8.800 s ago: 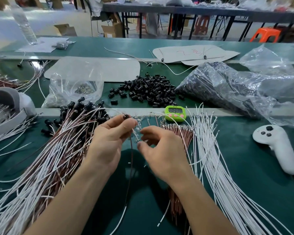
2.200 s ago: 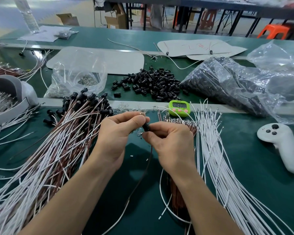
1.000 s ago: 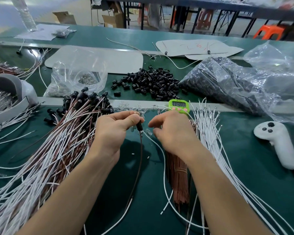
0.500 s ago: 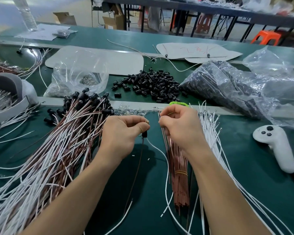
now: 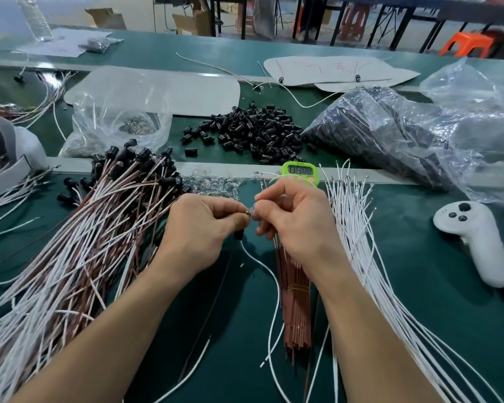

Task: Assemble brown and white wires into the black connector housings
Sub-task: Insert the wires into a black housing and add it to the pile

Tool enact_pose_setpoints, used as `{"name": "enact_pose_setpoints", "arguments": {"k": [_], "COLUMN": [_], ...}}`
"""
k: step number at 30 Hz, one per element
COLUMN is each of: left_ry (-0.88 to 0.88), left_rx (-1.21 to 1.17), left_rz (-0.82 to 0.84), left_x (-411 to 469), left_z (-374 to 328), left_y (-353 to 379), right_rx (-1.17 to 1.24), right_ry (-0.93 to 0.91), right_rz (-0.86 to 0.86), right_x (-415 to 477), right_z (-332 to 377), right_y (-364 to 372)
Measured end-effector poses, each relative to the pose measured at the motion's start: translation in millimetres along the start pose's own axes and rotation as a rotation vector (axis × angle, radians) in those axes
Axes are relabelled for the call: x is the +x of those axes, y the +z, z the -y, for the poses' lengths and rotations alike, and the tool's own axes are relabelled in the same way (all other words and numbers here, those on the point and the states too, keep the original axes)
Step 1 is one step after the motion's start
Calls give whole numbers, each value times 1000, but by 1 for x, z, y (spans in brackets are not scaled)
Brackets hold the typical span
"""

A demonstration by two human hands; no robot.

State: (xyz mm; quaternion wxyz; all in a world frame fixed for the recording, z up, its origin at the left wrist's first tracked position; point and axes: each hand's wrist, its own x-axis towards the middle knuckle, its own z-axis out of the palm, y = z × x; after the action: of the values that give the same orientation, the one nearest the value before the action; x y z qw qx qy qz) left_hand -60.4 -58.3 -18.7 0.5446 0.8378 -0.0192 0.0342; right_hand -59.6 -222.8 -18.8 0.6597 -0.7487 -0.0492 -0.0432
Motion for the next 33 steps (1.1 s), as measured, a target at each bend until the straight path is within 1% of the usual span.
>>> {"name": "enact_pose_setpoints", "arguments": {"k": [4,8,18,27,30,33], "left_ry": [-8,-24,-72,-43,-35,-37], "left_rx": [14,-6,-85,-70,-39,-55], "left_rz": [42,75,96,127,147,163], "left_x": [-1,-1,0,-3,-3,-3], "left_z": [-2,-1,2,-3,-3,-2], "left_y": [1,1,0,-2,-2,-3], "right_rx": [9,-10,-53,-315,-345,-334], "right_ry": [-26,-29,-15,-21,-8,12], "right_rz": [-36,-30,10,69,98,126], "right_x": [1,2,-2,-7,-7,-7], "right_z": [-1,-3,-1,2,3,5], "right_y": [0,-1,-5,-10,-11,-12]}}
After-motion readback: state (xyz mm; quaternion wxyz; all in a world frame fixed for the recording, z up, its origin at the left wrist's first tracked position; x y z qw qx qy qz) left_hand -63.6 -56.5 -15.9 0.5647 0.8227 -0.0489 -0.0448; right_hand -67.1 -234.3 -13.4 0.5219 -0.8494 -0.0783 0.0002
